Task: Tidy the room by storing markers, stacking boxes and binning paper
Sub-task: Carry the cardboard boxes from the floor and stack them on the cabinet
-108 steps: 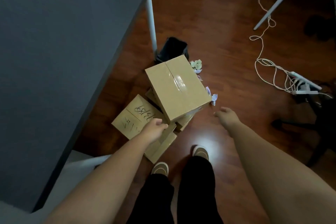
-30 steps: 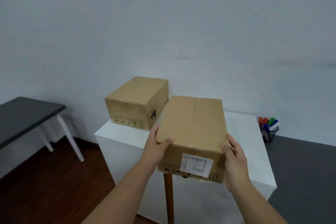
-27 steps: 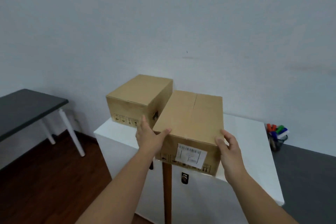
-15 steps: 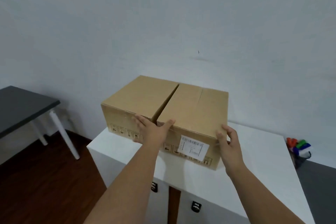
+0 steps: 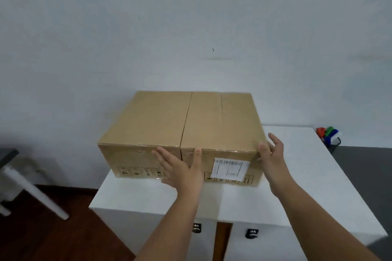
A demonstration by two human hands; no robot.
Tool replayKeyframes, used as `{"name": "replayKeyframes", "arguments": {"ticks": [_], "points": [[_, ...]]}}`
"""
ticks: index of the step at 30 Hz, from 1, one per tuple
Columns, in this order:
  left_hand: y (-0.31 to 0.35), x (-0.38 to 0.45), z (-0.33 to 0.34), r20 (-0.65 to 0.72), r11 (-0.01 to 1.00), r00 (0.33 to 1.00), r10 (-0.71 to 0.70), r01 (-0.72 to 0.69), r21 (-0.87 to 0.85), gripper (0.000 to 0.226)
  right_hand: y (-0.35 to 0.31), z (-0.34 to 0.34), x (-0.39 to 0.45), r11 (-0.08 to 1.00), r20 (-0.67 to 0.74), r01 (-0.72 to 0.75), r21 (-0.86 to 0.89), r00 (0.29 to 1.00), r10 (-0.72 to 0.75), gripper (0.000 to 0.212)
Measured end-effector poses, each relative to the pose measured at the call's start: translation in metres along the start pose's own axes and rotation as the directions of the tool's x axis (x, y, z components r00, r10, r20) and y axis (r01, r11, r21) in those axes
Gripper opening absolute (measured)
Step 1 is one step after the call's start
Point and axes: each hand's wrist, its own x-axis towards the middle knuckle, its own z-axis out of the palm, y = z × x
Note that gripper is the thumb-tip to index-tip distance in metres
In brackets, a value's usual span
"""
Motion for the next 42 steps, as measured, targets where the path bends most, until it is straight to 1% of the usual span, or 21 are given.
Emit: {"name": "replayKeyframes", "arguments": {"ticks": [2, 4, 7, 9, 11, 12, 14, 15, 17, 18, 20, 22, 23, 26, 29, 32, 33, 36, 38, 40, 42], "points": [[-0.001, -0.02, -0.001, 0.027, 0.987, 0.988, 0.153, -0.154, 0.05, 0.115, -0.004, -0.007, -0.012, 0.997, -0.153, -0.032, 0.073, 0.987, 0.043, 0.055], [0.007, -0.049, 0.007, 0.139, 0.946, 0.941, 0.309, -0.319, 0.057, 0.111, -0.005, -0.026, -0.028, 0.988, -0.283, -0.048, 0.149, 0.955, 0.089, 0.051], [0.028, -0.104, 0.029, 0.385, 0.861, 0.795, 0.47, -0.509, 0.001, 0.104, 0.002, -0.079, -0.057, 0.974, -0.388, -0.147, 0.17, 0.899, 0.203, 0.046], [0.038, -0.142, 0.047, 0.539, 0.819, 0.676, 0.503, -0.571, -0.047, 0.099, 0.011, -0.128, -0.085, 0.973, -0.452, -0.197, 0.119, 0.862, 0.23, 0.039], [0.041, -0.186, 0.066, 0.643, 0.789, 0.58, 0.5, -0.611, -0.063, 0.094, 0.021, -0.185, -0.121, 0.979, -0.515, -0.201, 0.041, 0.835, 0.193, 0.023], [0.04, -0.21, 0.075, 0.685, 0.779, 0.541, 0.488, -0.623, -0.063, 0.092, 0.028, -0.215, -0.142, 0.972, -0.56, -0.235, 0.01, 0.804, 0.2, 0.022], [0.033, -0.264, 0.092, 0.765, 0.757, 0.462, 0.449, -0.651, -0.052, 0.086, 0.045, -0.276, -0.192, 0.942, -0.649, -0.336, 0.011, 0.715, 0.262, 0.03], [0.027, -0.294, 0.101, 0.799, 0.745, 0.422, 0.429, -0.665, -0.049, 0.084, 0.053, -0.305, -0.221, 0.929, -0.678, -0.37, 0.031, 0.674, 0.291, 0.027], [0.012, -0.359, 0.115, 0.86, 0.724, 0.329, 0.389, -0.686, -0.065, 0.082, 0.072, -0.363, -0.28, 0.898, -0.729, -0.432, 0.082, 0.589, 0.35, 0.008], [0.003, -0.392, 0.122, 0.887, 0.718, 0.273, 0.372, -0.69, -0.089, 0.083, 0.081, -0.389, -0.308, 0.88, -0.755, -0.463, 0.106, 0.538, 0.374, 0.007], [-0.016, -0.453, 0.133, 0.934, 0.7, 0.146, 0.325, -0.702, -0.133, 0.085, 0.102, -0.432, -0.361, 0.829, -0.786, -0.538, 0.149, 0.444, 0.43, 0.008], [-0.037, -0.506, 0.141, 0.97, 0.669, 0.032, 0.243, -0.73, -0.143, 0.086, 0.125, -0.466, -0.407, 0.777, -0.793, -0.606, 0.172, 0.382, 0.474, 0.019], [-0.048, -0.528, 0.145, 0.983, 0.665, -0.007, 0.185, -0.736, -0.13, 0.087, 0.136, -0.48, -0.427, 0.753, -0.792, -0.631, 0.186, 0.357, 0.495, 0.023], [-0.078, -0.574, 0.155, 0.997, 0.669, -0.068, -0.018, -0.742, -0.039, 0.089, 0.166, -0.514, -0.472, 0.668, -0.775, -0.71, 0.222, 0.286, 0.563, 0.02], [-0.106, -0.595, 0.171, 0.977, 0.647, -0.101, -0.187, -0.761, 0.046, 0.089, 0.199, -0.542, -0.496, 0.581, -0.761, -0.788, 0.202, 0.247, 0.599, 0.021], [-0.136, -0.603, 0.2, 0.939, 0.66, -0.104, -0.327, -0.736, 0.149, 0.086, 0.231, -0.565, -0.497, 0.448, -0.742, -0.882, 0.148, 0.2, 0.639, 0.041], [-0.146, -0.605, 0.21, 0.924, 0.665, -0.1, -0.369, -0.723, 0.187, 0.084, 0.241, -0.571, -0.494, 0.411, -0.737, -0.903, 0.126, 0.192, 0.648, 0.043], [-0.181, -0.615, 0.249, 0.874, 0.664, -0.114, -0.473, -0.697, 0.269, 0.081, 0.279, -0.595, -0.475, 0.314, -0.694, -0.949, 0.039, 0.2, 0.691, 0.044], [-0.201, -0.622, 0.271, 0.842, 0.664, -0.153, -0.517, -0.692, 0.282, 0.084, 0.305, -0.611, -0.457, 0.286, -0.662, -0.958, 0.001, 0.214, 0.718, 0.047], [-0.219, -0.629, 0.292, 0.826, 0.662, -0.193, -0.529, -0.703, 0.26, 0.084, 0.328, -0.628, -0.436, 0.294, -0.641, -0.956, 0.007, 0.221, 0.735, 0.048], [-0.24, -0.633, 0.312, 0.822, 0.645, -0.211, -0.529, -0.73, 0.227, 0.078, 0.352, -0.643, -0.413, 0.335, -0.637, -0.941, 0.037, 0.236, 0.734, 0.045]]}}
